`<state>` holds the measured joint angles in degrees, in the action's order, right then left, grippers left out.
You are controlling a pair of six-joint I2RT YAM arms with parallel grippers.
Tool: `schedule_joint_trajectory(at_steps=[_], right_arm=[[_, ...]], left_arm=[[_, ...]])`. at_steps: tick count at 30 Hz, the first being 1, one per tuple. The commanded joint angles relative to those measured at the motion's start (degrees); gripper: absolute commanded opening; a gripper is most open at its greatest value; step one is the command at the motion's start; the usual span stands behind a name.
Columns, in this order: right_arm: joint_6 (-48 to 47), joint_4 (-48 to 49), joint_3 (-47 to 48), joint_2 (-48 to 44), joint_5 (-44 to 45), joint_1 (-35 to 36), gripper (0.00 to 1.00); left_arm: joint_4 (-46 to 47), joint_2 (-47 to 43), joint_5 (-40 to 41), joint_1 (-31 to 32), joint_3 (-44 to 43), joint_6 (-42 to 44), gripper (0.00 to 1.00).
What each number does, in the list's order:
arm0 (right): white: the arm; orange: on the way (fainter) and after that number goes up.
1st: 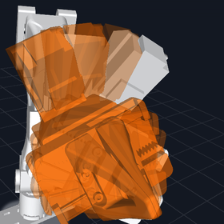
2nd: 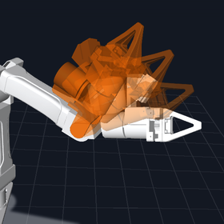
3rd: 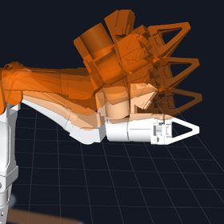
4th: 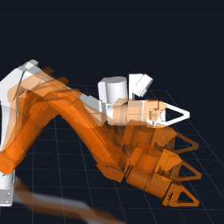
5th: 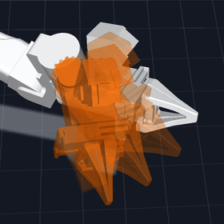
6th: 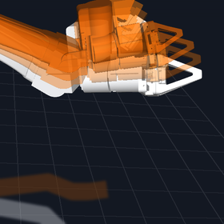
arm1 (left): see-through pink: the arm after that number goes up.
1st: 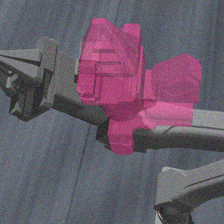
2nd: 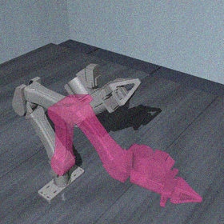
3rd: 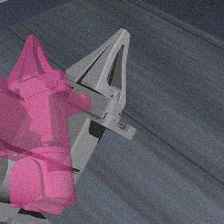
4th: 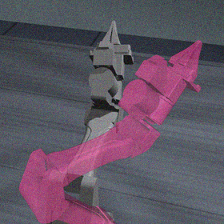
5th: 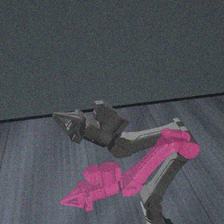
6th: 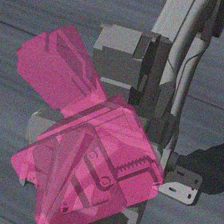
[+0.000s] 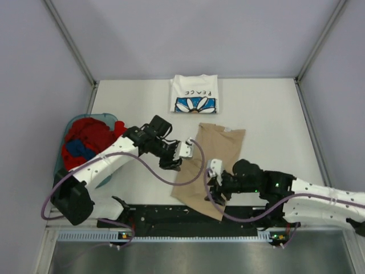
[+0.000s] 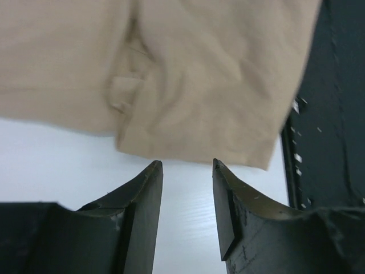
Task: Fold and stack the t-shirts
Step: Fold the long partially folded tshirt into a neat square
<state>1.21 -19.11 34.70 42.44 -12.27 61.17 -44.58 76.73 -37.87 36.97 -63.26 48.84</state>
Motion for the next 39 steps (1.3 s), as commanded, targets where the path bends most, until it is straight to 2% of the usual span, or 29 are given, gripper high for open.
schedule_joint_trajectory(at_steps=[1,4,9,14,17,20,24,27,32,35,39], right_arm=[[4.9,-3.4,2.8,3.4,12.0,16.6,0.58],[12.7,-2.6,2.0,7.3,16.9,23.1,0.58],[23.2,-8.7,0.7,15.9,27.5,26.5,0.56],[26.1,-8.6,-0.5,14.7,30.9,27.3,0.57],[30.4,-9.8,-0.8,15.6,30.6,27.2,0.57],[41.6,-11.2,-3.0,16.6,28.7,27.3,0.57],[52.6,-11.0,-8.1,10.5,30.2,27.3,0.56],[54.9,-11.5,-10.3,6.9,31.0,27.3,0.56],[57.9,-10.5,-12.5,7.4,27.9,27.3,0.55],[56.4,-7.4,-12.6,8.1,25.7,27.2,0.53],[58.8,-2.1,-15.6,10.1,21.3,27.2,0.49]], left_arm=[[-16.7,-1.3,-3.7,1.6,6.9,16.3,0.47],[-13.7,-3.6,-0.8,3.5,11.5,17.3,0.54],[-5.9,-3.2,4.1,8.9,16.4,13.5,0.57],[-2.0,-2.3,3.6,9.3,19.5,12.4,0.61],[0.1,-0.9,2.7,10.2,19.8,10.4,0.63],[3.4,-0.5,3.7,11.3,20.3,8.0,0.63],[4.5,-0.4,4.5,11.8,21.1,7.9,0.62],[5.5,0.7,6.6,12.7,21.8,7.7,0.6],[7.6,2.3,10.0,14.4,22.4,6.6,0.57],[8.5,2.7,12.2,15.1,22.8,6.1,0.52],[8.1,3.0,13.0,16.0,23.3,5.7,0.48]])
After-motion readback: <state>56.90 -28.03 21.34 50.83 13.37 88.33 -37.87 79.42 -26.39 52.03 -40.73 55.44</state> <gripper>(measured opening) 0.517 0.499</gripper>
